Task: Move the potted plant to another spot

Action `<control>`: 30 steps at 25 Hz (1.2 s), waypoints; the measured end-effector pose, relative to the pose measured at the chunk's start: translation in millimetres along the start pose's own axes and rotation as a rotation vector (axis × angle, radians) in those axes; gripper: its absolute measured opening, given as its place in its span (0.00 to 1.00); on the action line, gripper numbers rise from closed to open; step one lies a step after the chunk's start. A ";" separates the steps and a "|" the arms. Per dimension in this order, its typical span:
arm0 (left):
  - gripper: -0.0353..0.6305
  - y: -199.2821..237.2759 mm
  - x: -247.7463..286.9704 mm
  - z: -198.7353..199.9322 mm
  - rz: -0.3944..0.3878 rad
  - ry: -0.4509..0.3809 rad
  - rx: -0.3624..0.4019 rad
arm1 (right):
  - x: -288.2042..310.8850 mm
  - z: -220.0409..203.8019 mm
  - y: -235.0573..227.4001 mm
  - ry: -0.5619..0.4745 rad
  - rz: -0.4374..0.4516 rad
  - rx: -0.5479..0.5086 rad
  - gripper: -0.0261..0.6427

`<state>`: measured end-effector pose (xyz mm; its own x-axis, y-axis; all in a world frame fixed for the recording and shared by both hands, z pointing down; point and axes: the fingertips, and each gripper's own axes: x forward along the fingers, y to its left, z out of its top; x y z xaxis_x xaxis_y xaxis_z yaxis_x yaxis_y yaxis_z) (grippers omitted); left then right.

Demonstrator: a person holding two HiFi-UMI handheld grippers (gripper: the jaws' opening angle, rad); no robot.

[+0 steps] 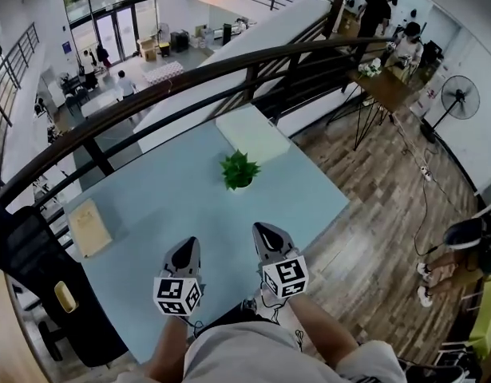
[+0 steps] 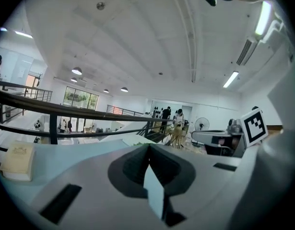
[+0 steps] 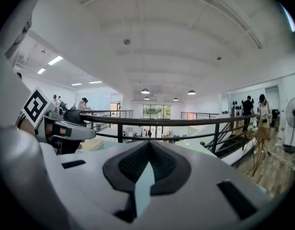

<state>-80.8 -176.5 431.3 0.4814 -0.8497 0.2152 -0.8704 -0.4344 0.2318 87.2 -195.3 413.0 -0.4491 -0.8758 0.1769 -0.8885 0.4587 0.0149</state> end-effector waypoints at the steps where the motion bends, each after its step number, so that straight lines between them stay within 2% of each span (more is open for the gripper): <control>1: 0.07 -4.8 1.9 11.4 -0.007 -0.021 0.009 | -1.3 15.3 -3.6 -0.028 0.000 -0.007 0.04; 7: 0.07 -32.2 6.1 68.5 -0.031 -0.120 0.093 | -17.7 84.3 -22.9 -0.160 -0.028 -0.058 0.04; 13: 0.07 -35.3 6.8 86.1 -0.006 -0.165 0.121 | -25.8 105.4 -32.4 -0.194 -0.067 -0.083 0.04; 30: 0.07 -34.8 6.6 76.0 0.006 -0.155 0.120 | -27.8 94.9 -44.9 -0.181 -0.113 -0.078 0.04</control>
<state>-55.2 -189.7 352.6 0.4628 -0.8841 0.0655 -0.8837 -0.4541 0.1137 130.6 -205.9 314.0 -0.3629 -0.9318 -0.0093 -0.9273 0.3601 0.1017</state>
